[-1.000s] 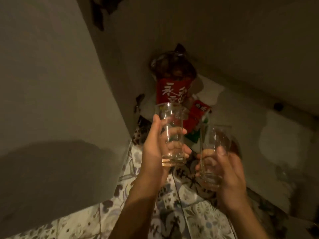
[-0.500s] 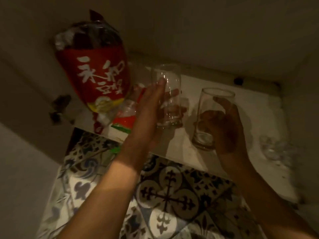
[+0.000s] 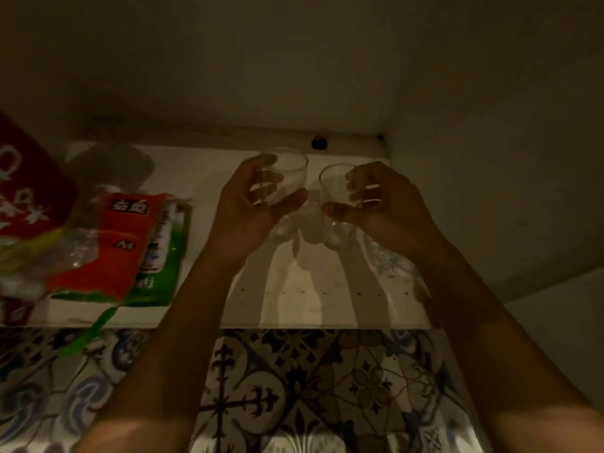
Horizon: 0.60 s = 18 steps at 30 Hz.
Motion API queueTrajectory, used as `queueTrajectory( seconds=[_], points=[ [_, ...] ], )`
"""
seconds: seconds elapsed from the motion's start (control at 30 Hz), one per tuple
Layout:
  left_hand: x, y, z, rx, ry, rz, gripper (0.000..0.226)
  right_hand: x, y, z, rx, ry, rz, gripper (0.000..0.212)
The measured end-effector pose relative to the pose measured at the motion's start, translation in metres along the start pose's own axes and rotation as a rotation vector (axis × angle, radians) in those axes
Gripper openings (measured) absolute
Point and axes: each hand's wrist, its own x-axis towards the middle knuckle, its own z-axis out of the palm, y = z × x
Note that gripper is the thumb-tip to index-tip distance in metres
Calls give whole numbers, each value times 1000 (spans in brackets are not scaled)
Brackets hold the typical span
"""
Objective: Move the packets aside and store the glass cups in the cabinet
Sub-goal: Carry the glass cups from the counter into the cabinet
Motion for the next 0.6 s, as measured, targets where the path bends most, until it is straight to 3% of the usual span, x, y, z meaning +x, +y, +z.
queueTrajectory(
  seconds=[0.23, 0.47, 0.6],
  points=[
    [-4, -40, 31, 150, -53, 22, 59, 16, 30, -18, -159, -64, -15, 65],
    [-2, -70, 57, 178, -50, -20, 77, 25, 56, -24, -377, -152, -30, 69],
    [-4, -83, 70, 217, -69, -54, 71, 29, 74, -30, -387, -156, 25, 70]
  ],
)
